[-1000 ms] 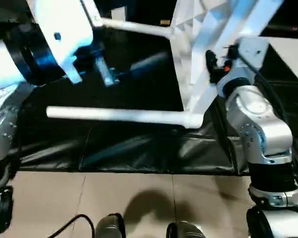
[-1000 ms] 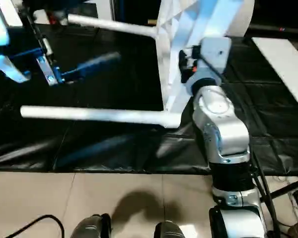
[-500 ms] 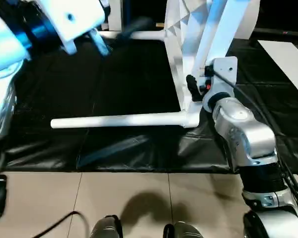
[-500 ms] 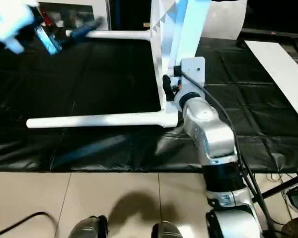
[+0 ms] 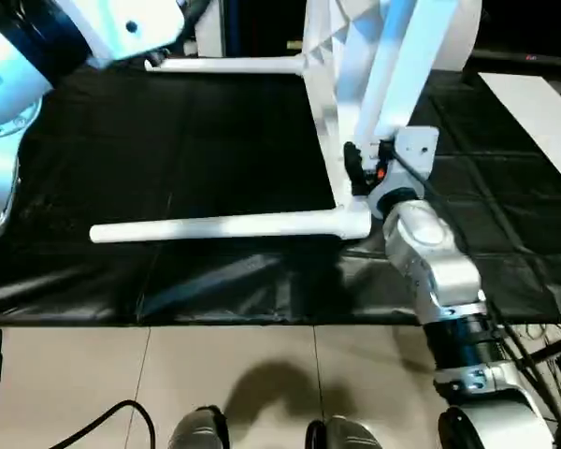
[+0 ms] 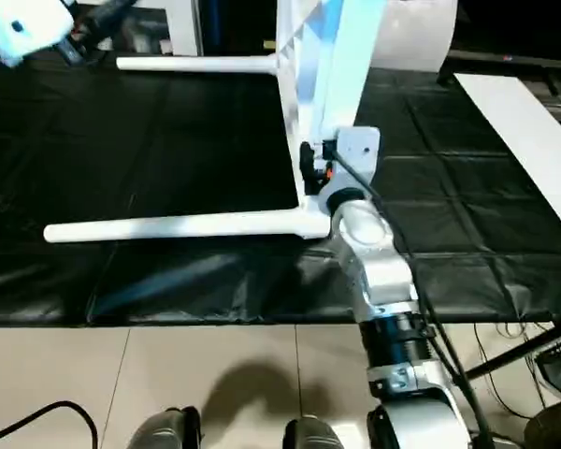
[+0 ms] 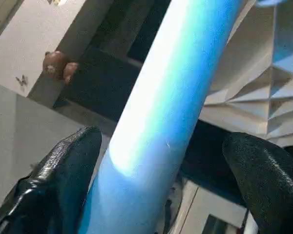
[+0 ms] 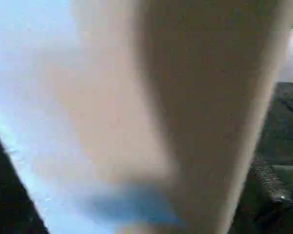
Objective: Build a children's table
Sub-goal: Flip table
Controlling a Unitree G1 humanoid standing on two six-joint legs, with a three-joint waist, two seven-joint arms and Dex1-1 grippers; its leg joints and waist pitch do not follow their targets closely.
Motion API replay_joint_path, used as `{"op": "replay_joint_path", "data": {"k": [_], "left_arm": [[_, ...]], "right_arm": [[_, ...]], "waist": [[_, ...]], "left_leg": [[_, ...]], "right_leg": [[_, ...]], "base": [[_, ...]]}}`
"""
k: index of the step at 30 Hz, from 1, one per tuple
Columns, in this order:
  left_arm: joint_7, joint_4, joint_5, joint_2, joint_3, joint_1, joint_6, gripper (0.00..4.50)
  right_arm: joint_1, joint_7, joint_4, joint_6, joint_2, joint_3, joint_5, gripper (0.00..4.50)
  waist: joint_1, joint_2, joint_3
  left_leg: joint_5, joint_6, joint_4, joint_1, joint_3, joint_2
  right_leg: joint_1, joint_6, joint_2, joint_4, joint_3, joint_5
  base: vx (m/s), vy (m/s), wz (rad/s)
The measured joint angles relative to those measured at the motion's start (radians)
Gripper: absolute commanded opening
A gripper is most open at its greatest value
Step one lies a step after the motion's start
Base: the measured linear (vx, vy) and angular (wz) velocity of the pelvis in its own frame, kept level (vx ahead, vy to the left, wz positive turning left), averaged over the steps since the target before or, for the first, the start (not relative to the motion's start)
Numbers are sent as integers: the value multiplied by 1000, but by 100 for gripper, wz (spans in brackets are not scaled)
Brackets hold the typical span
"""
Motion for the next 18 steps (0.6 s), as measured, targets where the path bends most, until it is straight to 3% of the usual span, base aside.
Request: {"op": "replay_joint_path", "data": {"k": [9, 18], "left_arm": [[31, 20, 26, -4, 5, 0, -31, 369], [42, 24, 34, -3, 20, 2, -34, 297]], "right_arm": [[-6, 16, 40, -52, 7, -12, -9, 199], [-7, 23, 46, -63, 8, -12, -27, 192]], "waist": [[2, 0, 0], [1, 1, 1]], "left_leg": [[0, 0, 0, 0, 0, 0], [0, 0, 0, 0, 0, 0]], "right_leg": [[0, -1, 0, 0, 1, 0], [-1, -1, 0, 0, 1, 0]], "base": [[0, 0, 0], [0, 0, 0]]}}
